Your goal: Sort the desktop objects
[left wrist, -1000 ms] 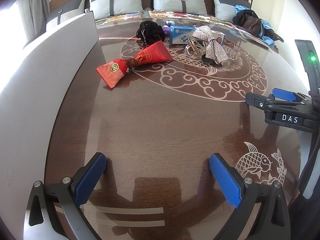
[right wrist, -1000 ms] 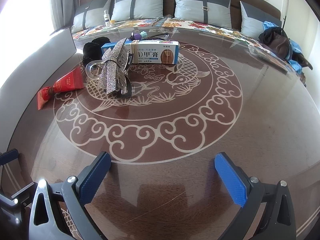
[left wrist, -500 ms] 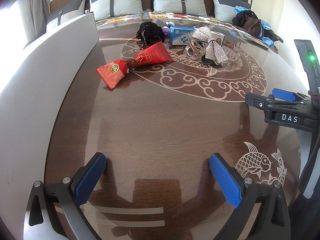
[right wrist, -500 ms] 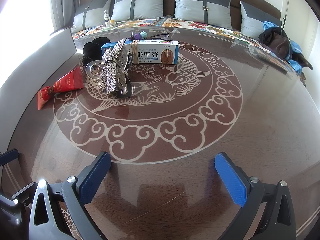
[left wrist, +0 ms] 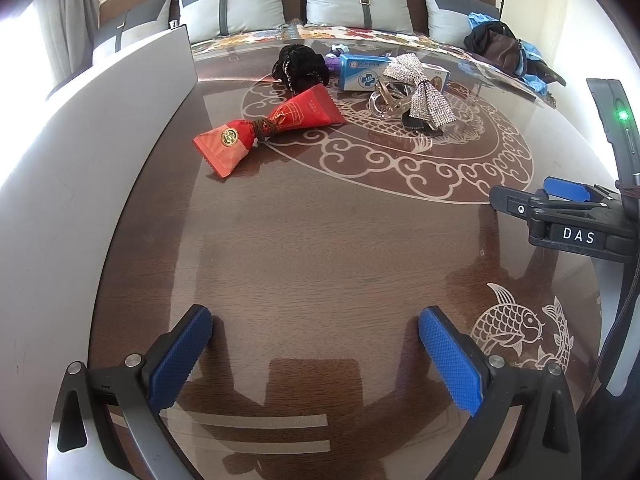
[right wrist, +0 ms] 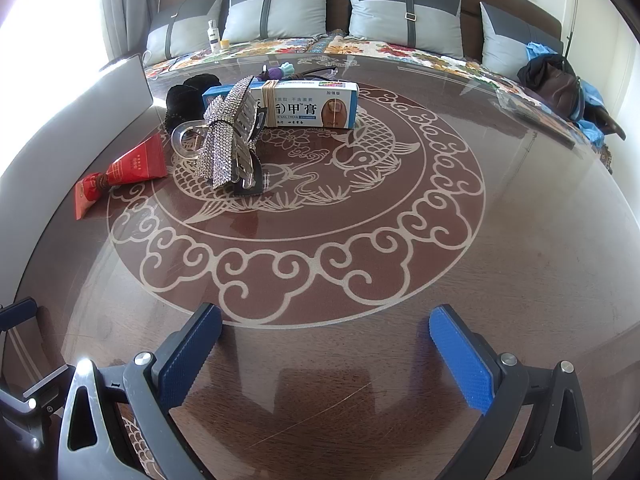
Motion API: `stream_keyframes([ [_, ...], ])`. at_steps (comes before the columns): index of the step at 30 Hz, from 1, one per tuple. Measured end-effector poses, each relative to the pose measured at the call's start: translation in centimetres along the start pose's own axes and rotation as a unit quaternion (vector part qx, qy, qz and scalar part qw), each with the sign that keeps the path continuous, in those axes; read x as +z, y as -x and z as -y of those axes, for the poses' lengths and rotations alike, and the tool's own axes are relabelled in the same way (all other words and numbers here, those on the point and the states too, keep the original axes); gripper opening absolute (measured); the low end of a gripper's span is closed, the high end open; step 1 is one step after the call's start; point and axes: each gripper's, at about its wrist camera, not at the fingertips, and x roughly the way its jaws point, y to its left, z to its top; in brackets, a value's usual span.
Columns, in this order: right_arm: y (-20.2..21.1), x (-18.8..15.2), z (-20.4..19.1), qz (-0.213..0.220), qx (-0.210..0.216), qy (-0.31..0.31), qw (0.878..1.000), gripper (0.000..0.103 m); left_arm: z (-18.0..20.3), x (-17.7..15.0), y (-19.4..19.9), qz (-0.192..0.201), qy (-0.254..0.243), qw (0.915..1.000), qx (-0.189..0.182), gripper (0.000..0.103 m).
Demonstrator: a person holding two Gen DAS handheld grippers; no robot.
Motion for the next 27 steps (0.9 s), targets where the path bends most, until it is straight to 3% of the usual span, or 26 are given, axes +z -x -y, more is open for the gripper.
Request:
stream_keyframes([
  [27, -0.01, 0.00, -0.01, 0.000, 0.000, 0.000, 1.000, 0.103, 0.07, 0.02, -0.02, -0.004, 0.000, 1.0000, 0.001, 0.103],
])
